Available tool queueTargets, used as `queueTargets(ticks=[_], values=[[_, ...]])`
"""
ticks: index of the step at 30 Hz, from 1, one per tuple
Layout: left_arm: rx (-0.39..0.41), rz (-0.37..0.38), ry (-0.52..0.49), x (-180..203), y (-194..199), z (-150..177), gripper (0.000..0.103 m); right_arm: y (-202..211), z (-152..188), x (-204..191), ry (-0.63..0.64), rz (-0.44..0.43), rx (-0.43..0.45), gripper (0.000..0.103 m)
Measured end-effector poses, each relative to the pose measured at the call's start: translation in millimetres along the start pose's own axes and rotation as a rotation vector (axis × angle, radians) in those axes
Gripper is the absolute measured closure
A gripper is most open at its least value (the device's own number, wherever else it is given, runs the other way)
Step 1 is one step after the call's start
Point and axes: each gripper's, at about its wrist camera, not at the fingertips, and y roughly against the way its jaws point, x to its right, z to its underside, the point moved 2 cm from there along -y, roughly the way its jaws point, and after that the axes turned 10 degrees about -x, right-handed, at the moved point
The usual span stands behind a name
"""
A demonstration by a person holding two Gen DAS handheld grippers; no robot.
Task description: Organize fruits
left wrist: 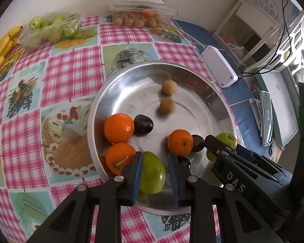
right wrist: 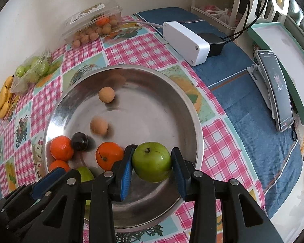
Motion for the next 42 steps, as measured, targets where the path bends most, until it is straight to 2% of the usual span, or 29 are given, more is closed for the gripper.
queueTargets(ticks=[3,4,5,6,7,8,12,15,19,21,25,35,37,38,39,42], values=[[0.008,0.003,0.009,-2,7,4,0.07,1,-1,-3,0.008,0.0,0.001,0.063],[0.012,0.002,0.015,-4,11,7,0.065,3,-1,-3,0.008,-0.004,0.006,0.061],[0.015,0.002,0.022,-7,14,9,0.062,4,-1,-4,0.006,0.004,0.01,0.054],[0.02,0.002,0.028,-10,17,10,0.054,6,-1,-4,0.005,0.01,0.018,0.051],[0.028,-0.002,0.036,-14,21,12,0.048,8,0,-4,0.005,0.003,0.023,0.051],[0.034,-0.01,0.044,-17,24,13,0.046,10,1,-4,0.006,-0.005,0.023,0.051],[0.059,-0.077,0.089,-38,33,20,0.035,11,4,-7,0.013,-0.001,0.014,0.049],[0.057,-0.144,0.13,-55,32,27,0.027,13,8,-12,0.025,-0.007,0.009,0.035],[0.049,-0.194,0.176,-78,31,35,0.017,17,14,-23,0.066,-0.004,0.009,0.033],[0.05,-0.22,0.188,-87,30,38,0.01,17,17,-28,0.083,-0.002,0.005,0.025],[0.056,-0.254,0.218,-102,31,40,0.002,16,24,-42,0.122,0.008,-0.003,0.025],[0.064,-0.321,0.257,-121,29,41,0.0,10,37,-70,0.212,0.03,-0.018,0.023],[0.064,-0.327,0.256,-123,30,42,0.0,11,39,-72,0.22,0.036,-0.019,0.017],[0.065,-0.329,0.259,-124,31,43,0.0,11,40,-73,0.221,0.036,-0.018,0.004],[0.068,-0.33,0.266,-126,32,44,0.0,13,41,-73,0.222,0.035,-0.015,0.0],[0.078,-0.33,0.272,-129,38,47,0.0,16,44,-76,0.228,0.043,-0.007,0.0]])
